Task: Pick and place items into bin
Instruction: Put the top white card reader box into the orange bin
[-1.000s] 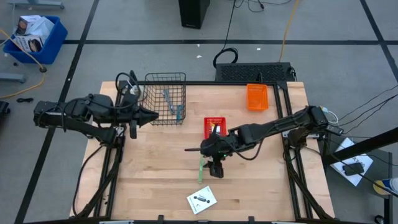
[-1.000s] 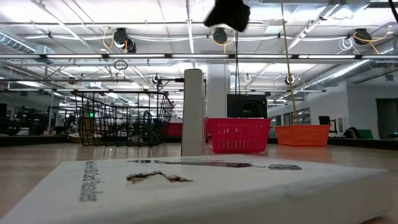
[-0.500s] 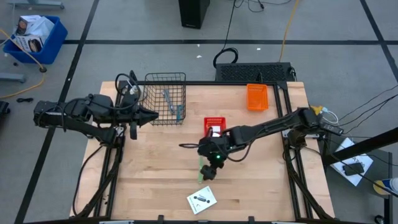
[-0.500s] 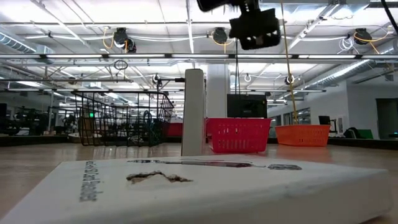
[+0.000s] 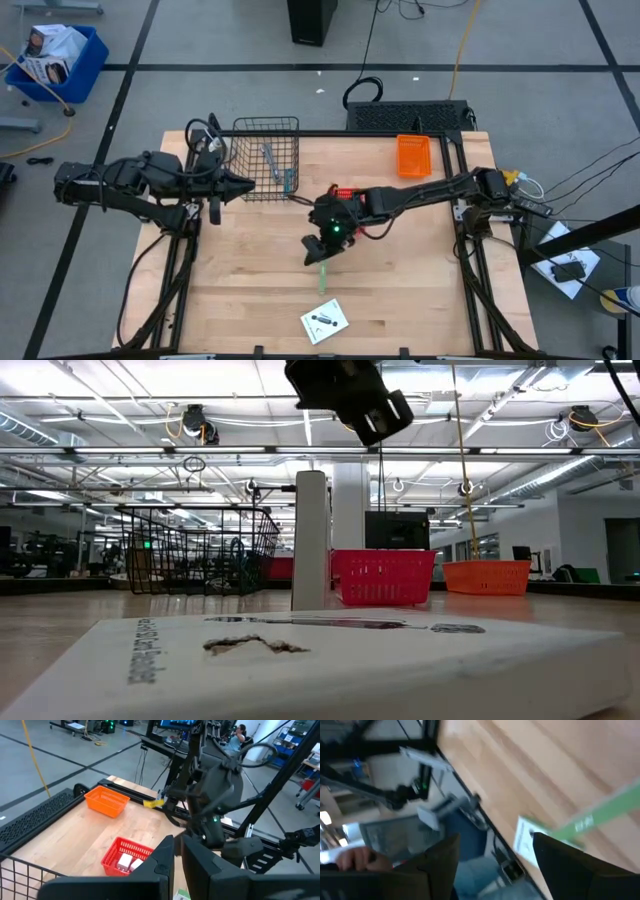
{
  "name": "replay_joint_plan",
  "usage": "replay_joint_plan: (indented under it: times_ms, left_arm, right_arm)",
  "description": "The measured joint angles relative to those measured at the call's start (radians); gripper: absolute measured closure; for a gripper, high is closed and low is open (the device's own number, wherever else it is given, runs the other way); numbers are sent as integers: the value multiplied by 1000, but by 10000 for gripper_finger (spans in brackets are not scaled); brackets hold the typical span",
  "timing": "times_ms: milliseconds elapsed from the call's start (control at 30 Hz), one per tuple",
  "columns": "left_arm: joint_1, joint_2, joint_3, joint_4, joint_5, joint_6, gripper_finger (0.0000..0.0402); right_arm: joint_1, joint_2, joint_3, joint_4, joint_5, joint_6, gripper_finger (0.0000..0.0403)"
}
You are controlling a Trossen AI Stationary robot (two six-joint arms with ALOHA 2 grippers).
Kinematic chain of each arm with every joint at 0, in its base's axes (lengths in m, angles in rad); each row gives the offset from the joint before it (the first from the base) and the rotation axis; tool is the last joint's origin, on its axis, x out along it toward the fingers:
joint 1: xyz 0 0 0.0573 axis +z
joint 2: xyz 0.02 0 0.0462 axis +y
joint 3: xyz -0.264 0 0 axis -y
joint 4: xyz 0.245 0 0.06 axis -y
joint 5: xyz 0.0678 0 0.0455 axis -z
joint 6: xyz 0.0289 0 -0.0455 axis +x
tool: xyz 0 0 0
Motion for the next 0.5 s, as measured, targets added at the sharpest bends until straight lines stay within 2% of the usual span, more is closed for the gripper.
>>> replay_joint_plan:
  times_ms: [367,500]
  left_arm:
    - [0,0,0,-47,0,4,364]
    - [0,0,1,-60,0,2,364]
  right_arm:
    - [-29,-1,-17,40,18,208,201]
    - [-38,-1,-17,52,-39,222,199]
